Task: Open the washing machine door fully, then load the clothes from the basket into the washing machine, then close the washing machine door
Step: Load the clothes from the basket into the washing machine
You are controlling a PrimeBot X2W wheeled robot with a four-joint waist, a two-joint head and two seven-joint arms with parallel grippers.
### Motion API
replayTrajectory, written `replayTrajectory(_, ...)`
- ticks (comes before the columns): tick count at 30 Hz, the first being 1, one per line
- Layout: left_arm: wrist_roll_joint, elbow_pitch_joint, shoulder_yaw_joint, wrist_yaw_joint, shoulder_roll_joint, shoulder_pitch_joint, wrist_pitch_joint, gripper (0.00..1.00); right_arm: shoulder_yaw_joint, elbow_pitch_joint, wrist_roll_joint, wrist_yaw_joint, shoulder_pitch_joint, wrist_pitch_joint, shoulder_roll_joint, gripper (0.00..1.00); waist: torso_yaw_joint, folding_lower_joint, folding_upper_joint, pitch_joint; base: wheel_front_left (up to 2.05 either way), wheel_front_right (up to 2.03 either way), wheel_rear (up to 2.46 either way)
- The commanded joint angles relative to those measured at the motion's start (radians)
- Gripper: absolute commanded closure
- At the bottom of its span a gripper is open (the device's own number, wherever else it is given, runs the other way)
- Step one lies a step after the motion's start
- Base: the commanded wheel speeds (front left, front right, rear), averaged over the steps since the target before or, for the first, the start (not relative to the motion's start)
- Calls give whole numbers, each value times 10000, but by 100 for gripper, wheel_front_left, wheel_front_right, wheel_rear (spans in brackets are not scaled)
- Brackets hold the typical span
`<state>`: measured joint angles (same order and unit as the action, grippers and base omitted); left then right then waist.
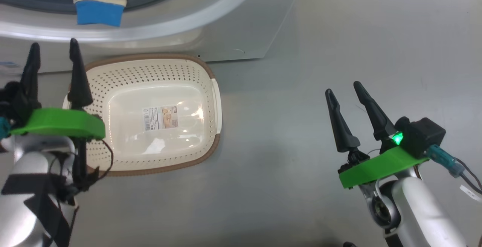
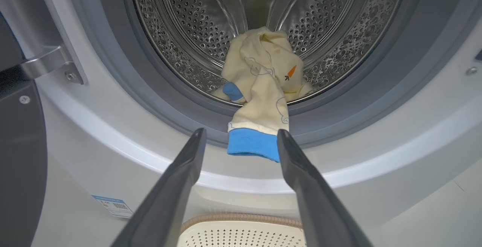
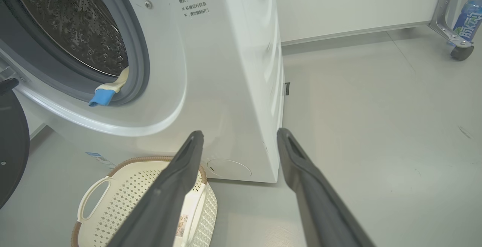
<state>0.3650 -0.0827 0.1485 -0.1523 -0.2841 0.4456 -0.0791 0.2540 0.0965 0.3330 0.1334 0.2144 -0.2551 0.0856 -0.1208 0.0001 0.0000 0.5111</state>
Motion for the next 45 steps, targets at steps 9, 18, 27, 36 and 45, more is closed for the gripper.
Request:
replayTrajectory(9, -44, -1180, -256, 507, -978, 2718, 475, 0, 232, -297, 78, -27, 372, -67, -20, 0, -307, -1, 0, 325, 0, 0, 0)
replayTrajectory(18, -57, -2273, 145, 794, -758, 3962, 524, 0, 246, -346, 92, -27, 445, -67, -75, 0, -452, -1, 0, 591, 0, 0, 0)
replayTrajectory(27, 21, -3781, 527, 1088, -646, 5041, 1199, 0, 288, -363, 92, -27, 599, -67, -139, 0, -541, -1, 0, 993, 0, 0, 0)
replayTrajectory(36, 308, -5055, 705, 1386, -656, 5689, 2172, 0, 330, -290, 99, -27, 572, -67, -168, 0, -631, -1, 0, 997, 0, 0, 0)
replayTrajectory(45, 647, -5751, 923, 1604, -420, 6065, 3173, 0, 351, -249, 83, -27, 530, -67, -154, 0, -575, -1, 0, 948, 0, 0, 0)
